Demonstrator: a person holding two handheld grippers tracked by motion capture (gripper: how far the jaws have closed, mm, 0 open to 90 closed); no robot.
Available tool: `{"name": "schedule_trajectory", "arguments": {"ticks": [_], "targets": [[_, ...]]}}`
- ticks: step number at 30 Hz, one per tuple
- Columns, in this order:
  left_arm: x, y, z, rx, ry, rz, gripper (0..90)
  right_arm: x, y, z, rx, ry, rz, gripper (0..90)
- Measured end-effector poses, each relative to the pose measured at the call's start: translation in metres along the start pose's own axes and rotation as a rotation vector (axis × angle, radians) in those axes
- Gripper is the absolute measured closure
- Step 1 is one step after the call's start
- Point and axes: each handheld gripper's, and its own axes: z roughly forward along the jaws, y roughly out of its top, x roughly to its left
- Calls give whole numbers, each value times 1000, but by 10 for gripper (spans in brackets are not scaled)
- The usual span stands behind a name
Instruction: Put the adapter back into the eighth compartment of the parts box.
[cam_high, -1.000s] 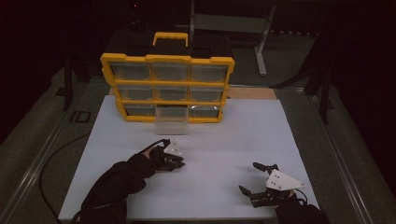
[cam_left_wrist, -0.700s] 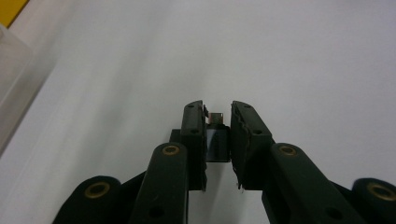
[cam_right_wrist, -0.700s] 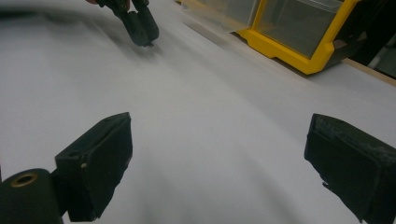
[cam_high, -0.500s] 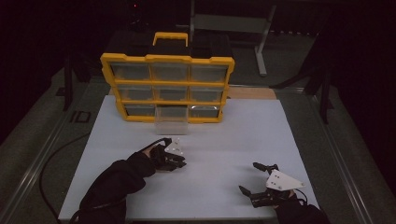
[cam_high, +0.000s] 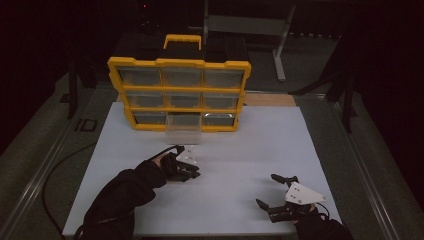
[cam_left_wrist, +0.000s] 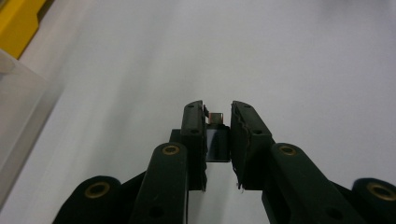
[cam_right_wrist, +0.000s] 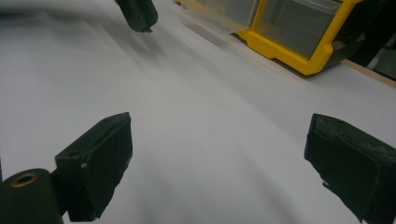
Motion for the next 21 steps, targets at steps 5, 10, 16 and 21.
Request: {"name": "schedule_trajectory", "arguments": {"ticks": [5, 10, 16, 21], "targets": [[1, 5, -7, -4, 5, 2, 754, 0, 0, 0, 0, 0, 0, 79], [3, 9, -14, -5, 9, 10, 754, 0, 0, 0, 2, 1, -3, 79], [4, 15, -23, -7, 10, 15, 754, 0, 0, 0, 0, 0, 0, 79], [6, 19, -30, -7, 18, 17, 754, 0, 0, 0, 0, 0, -1, 79]]}}
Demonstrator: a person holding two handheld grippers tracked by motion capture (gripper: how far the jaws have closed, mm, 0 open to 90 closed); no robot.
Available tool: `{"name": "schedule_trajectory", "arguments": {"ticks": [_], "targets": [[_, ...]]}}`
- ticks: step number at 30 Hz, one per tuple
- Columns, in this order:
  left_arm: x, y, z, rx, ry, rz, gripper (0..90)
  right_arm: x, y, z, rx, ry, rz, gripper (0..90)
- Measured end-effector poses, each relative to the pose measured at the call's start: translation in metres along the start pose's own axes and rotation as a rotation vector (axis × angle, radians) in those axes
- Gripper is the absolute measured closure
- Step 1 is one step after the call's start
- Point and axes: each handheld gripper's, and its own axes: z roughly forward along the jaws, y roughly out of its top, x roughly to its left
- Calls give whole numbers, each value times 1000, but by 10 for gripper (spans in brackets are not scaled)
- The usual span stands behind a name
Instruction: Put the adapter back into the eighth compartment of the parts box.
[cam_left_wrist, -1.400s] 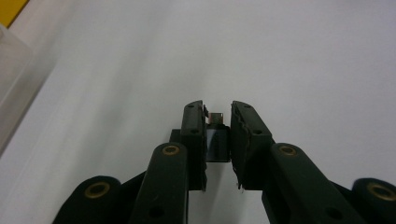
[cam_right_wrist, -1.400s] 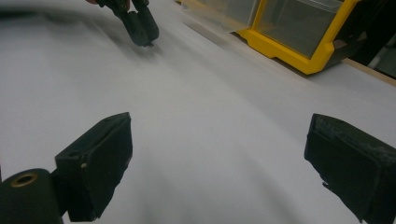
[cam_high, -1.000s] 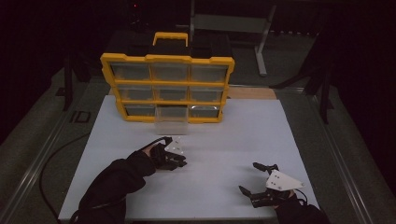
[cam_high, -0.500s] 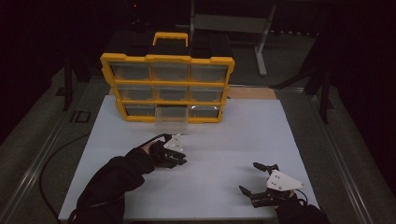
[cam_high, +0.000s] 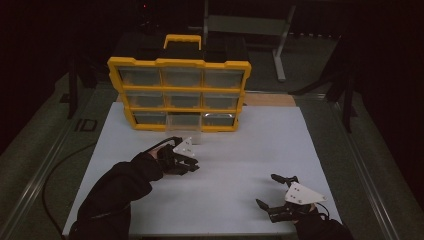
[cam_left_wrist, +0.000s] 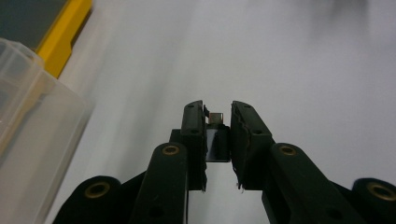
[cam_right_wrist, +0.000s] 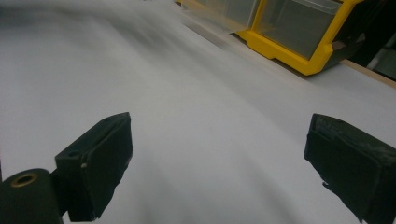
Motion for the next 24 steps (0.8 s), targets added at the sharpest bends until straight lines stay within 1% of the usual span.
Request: {"name": "schedule_trajectory", "arguments": {"ticks": [3, 5, 8, 10, 14, 17, 19, 21, 24], "targets": [[1, 1, -1, -2, -2, 0, 754, 0, 0, 0, -1, 0, 1, 79], [2, 5, -5, -12, 4, 3, 754, 0, 0, 0, 0, 1, -1, 79], [2, 7, -7, -11, 5, 6, 754, 0, 0, 0, 0, 1, -1, 79], [4, 10, -13, -11, 7, 12, 754, 0, 0, 0, -1, 0, 1, 79], [6, 14, -17, -17, 13, 4, 755, 0, 0, 0, 1, 0, -3, 79], [7, 16, -20, -7, 24, 8, 754, 0, 0, 0, 0, 1, -1, 79], [8, 18, -23, -12, 29, 0, 754, 0, 0, 0, 0, 0, -1, 79], [9, 19, -27, -30, 28, -12, 754, 0, 0, 0, 0, 0, -1, 79], [12, 22, -32, -36, 33, -16, 754, 0, 0, 0, 0, 1, -2, 79]]}}
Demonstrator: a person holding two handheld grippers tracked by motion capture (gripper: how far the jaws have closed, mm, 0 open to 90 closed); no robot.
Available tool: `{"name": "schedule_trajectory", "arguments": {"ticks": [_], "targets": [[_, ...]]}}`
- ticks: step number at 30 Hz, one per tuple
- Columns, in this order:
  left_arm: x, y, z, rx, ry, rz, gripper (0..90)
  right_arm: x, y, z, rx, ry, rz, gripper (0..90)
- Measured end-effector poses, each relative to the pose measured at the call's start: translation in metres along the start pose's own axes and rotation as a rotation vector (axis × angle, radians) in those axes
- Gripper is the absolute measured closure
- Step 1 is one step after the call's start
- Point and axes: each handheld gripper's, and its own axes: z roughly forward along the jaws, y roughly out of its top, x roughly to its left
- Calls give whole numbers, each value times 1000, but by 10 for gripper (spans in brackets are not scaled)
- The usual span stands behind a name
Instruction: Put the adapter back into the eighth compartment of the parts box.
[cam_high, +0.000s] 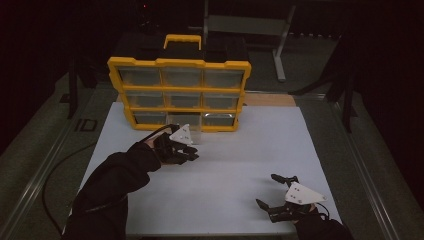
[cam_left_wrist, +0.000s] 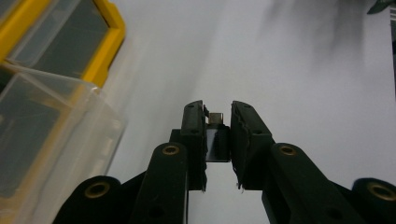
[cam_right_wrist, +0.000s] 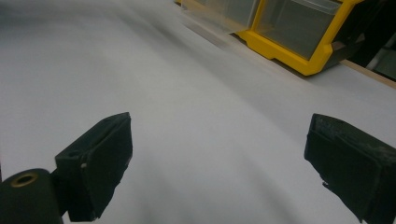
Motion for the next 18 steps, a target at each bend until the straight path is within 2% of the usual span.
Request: {"name": "schedule_trajectory", "arguments": {"ticks": [15, 16, 18], "targets": [[12, 10, -17, -37, 39, -31, 754, 0, 0, 0, 0, 0, -2, 79], [15, 13, -22, -44, 62, -40, 754, 0, 0, 0, -1, -1, 2, 79], [18, 14, -25, -53, 73, -48, 754, 0, 0, 0, 2, 1, -1, 79]]}}
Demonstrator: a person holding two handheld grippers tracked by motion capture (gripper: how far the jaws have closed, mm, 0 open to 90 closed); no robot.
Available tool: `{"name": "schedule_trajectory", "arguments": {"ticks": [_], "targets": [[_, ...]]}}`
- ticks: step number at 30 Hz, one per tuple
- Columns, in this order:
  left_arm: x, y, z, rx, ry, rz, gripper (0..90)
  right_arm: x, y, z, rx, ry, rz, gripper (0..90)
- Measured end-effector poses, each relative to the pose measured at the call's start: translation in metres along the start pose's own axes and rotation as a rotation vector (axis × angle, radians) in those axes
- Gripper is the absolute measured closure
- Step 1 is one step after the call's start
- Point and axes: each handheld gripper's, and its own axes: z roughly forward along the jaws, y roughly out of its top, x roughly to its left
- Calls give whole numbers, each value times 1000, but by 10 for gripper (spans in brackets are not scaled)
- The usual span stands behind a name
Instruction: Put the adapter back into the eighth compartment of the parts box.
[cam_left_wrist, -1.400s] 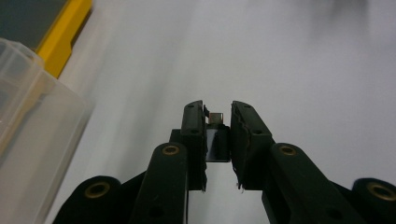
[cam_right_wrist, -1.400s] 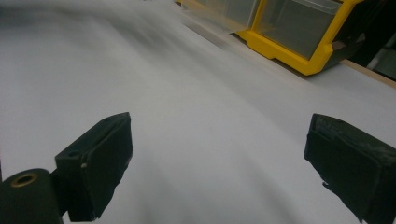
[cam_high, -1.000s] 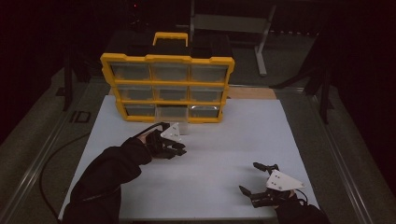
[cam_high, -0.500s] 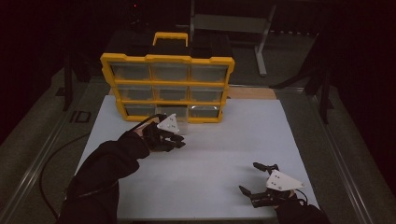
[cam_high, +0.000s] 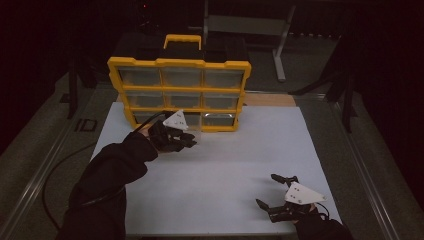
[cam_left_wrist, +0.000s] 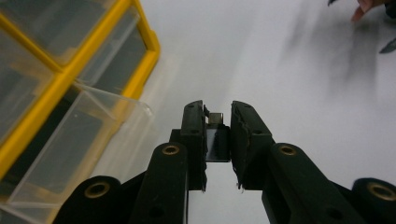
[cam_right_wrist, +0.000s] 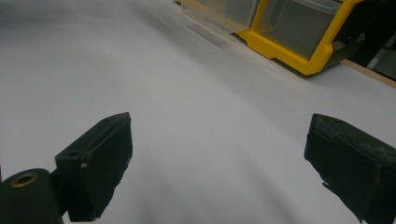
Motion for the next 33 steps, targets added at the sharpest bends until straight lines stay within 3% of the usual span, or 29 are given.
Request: {"name": "schedule_trajectory", "arguments": {"ticks": [14, 22, 33], "targets": [[16, 5, -8, -10, 62, -59, 754, 0, 0, 0, -2, -1, -2, 79], [28, 5, -12, -50, 102, -124, 754, 0, 0, 0, -2, -2, 1, 79], [38, 4, -11, -89, 152, -172, 754, 0, 0, 0, -2, -1, -2, 79]]}}
